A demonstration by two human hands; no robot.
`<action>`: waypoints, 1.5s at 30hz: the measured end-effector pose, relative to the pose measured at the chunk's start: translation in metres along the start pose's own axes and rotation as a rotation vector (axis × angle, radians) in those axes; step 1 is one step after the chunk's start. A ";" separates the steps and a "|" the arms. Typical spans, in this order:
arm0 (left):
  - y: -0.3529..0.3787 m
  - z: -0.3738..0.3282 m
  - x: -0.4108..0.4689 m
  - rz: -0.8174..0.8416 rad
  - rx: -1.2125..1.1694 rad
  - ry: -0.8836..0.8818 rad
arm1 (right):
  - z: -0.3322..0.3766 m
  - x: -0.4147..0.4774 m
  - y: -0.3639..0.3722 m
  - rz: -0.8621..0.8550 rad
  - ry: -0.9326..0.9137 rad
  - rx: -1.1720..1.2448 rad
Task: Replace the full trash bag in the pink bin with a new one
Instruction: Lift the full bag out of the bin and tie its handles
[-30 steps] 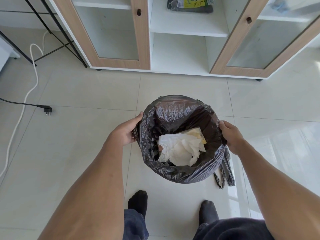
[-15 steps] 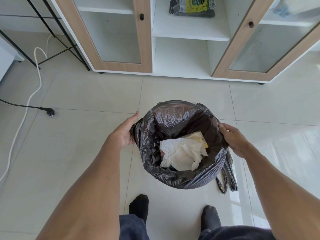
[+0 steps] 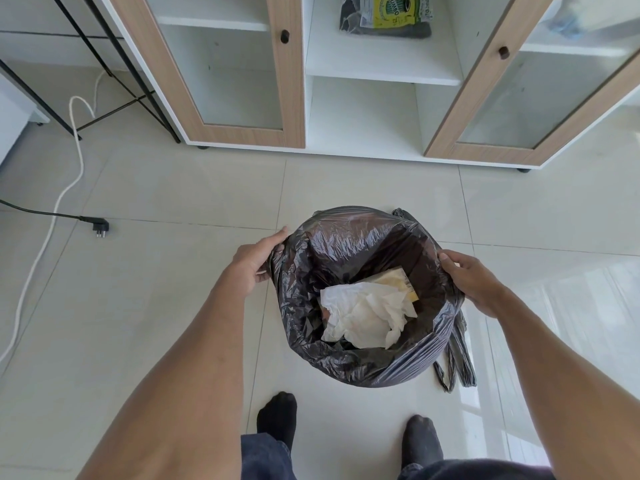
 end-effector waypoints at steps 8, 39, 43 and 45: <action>0.003 0.003 0.005 -0.021 -0.014 -0.095 | 0.013 -0.007 0.006 0.061 -0.042 -0.050; 0.024 -0.024 0.015 0.061 0.251 0.261 | 0.032 0.002 0.022 0.200 -0.127 -0.263; 0.029 -0.030 0.013 0.089 0.427 0.229 | 0.024 0.009 0.021 0.163 -0.108 -0.266; 0.032 -0.029 0.010 0.124 0.482 0.209 | 0.022 0.011 0.019 0.130 -0.086 -0.272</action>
Point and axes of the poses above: each hand's wrist, its own x-axis towards the middle knuckle, its own y-axis out of the palm, z = x × y, the point moved 10 cm from there along x, towards the middle knuckle, and after that the axes turned 14 degrees about -x, right-handed, at the moved point
